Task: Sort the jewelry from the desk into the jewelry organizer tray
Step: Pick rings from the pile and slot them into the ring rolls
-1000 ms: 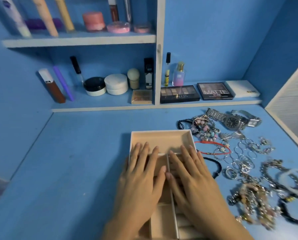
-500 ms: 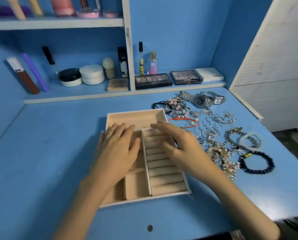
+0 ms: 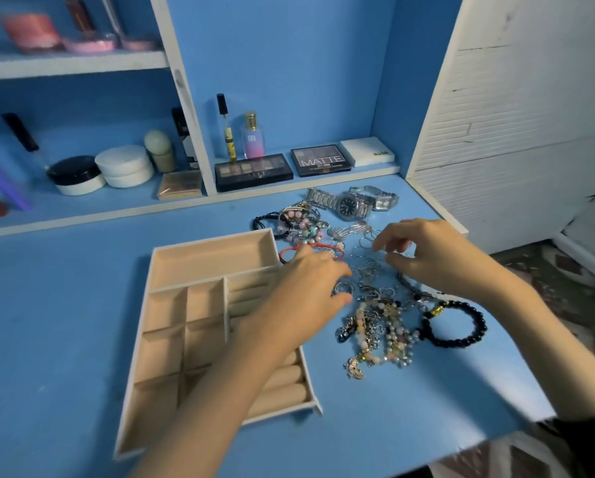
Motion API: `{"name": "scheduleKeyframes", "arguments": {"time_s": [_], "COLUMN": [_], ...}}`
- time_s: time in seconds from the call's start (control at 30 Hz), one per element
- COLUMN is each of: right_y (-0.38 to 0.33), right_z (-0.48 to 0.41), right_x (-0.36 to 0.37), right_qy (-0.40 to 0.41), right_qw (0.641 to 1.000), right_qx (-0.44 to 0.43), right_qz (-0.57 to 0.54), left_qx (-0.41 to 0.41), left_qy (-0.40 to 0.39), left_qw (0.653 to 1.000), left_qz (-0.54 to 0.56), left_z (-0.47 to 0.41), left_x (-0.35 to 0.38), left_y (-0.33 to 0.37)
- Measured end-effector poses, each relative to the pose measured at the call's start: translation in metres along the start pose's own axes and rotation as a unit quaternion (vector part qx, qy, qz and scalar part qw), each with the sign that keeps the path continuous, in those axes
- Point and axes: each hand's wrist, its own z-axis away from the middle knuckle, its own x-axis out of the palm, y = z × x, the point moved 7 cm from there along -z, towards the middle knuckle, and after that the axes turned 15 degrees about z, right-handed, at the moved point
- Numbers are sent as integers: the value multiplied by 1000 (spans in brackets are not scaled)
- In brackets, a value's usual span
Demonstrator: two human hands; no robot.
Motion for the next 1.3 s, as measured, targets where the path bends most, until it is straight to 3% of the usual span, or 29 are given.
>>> {"name": "scheduleKeyframes", "arguments": {"time_s": [0.23,0.53,0.67,1.3], "right_y": [-7,-18,-21,27], "right_z": [3,-2,-5,-11], "right_x": [4,8,7,1], "right_qy": [-13,-10,-12,-5], "right_qw": [999,997,996,999], "right_qx": [-36,-79,-84,21], "right_qz": [-11,5,0,35], "left_qx": [17,-21,-36,-49], "left_qy": [21,149,174,190], "left_qw": [1000,972,962,952], "left_qz": [-6,180,208,235], "left_z": [-4,8,10,11], "left_x": [0,-32,-35,-25], "left_y": [3,-13,-21,-28]}}
